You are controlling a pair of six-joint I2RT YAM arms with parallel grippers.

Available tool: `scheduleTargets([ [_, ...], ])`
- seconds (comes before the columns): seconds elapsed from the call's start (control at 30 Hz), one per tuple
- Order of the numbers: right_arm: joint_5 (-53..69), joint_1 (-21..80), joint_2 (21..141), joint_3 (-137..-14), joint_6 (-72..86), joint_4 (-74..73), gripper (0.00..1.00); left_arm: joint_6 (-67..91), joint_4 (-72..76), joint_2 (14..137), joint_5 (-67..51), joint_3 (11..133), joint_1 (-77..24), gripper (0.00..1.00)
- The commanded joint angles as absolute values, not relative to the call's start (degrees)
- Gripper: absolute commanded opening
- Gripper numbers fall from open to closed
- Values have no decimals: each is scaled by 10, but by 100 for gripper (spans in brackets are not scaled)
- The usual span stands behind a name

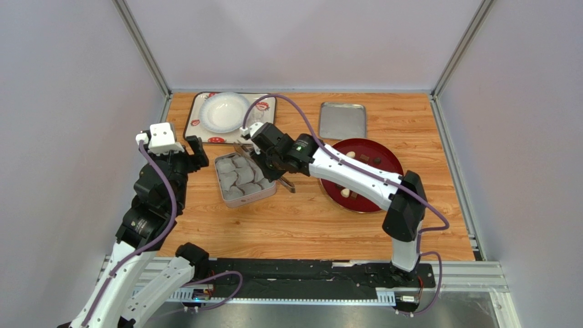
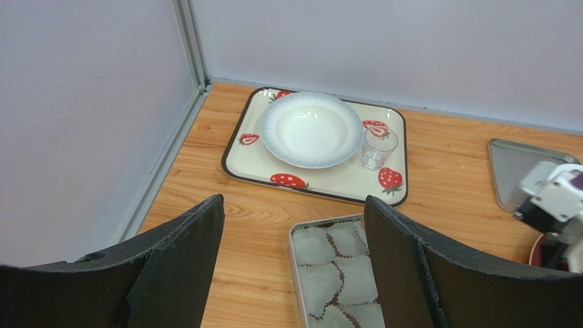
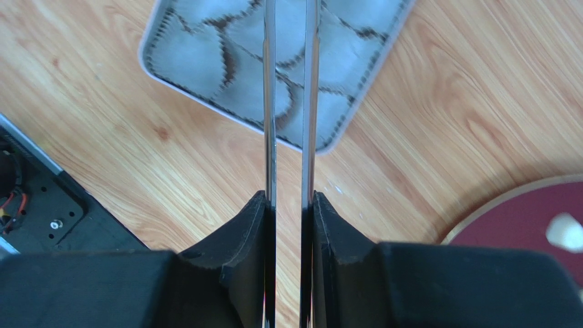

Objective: Pack the chocolate

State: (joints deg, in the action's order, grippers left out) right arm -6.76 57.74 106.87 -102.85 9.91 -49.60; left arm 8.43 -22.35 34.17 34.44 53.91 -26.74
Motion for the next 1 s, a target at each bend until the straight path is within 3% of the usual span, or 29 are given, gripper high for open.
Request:
scheduleTargets([
  [0.0, -20, 591, 1108, -1084, 49, -405, 14, 85, -203, 341, 350, 533, -261, 83],
  [0.63, -34, 599, 1236, -1146, 35, -401, 17, 89, -203, 343, 341, 533, -253, 83],
  [0.97, -40, 598, 1257, -1144, 40, -403, 24, 88, -204, 345, 338, 533, -253, 83],
])
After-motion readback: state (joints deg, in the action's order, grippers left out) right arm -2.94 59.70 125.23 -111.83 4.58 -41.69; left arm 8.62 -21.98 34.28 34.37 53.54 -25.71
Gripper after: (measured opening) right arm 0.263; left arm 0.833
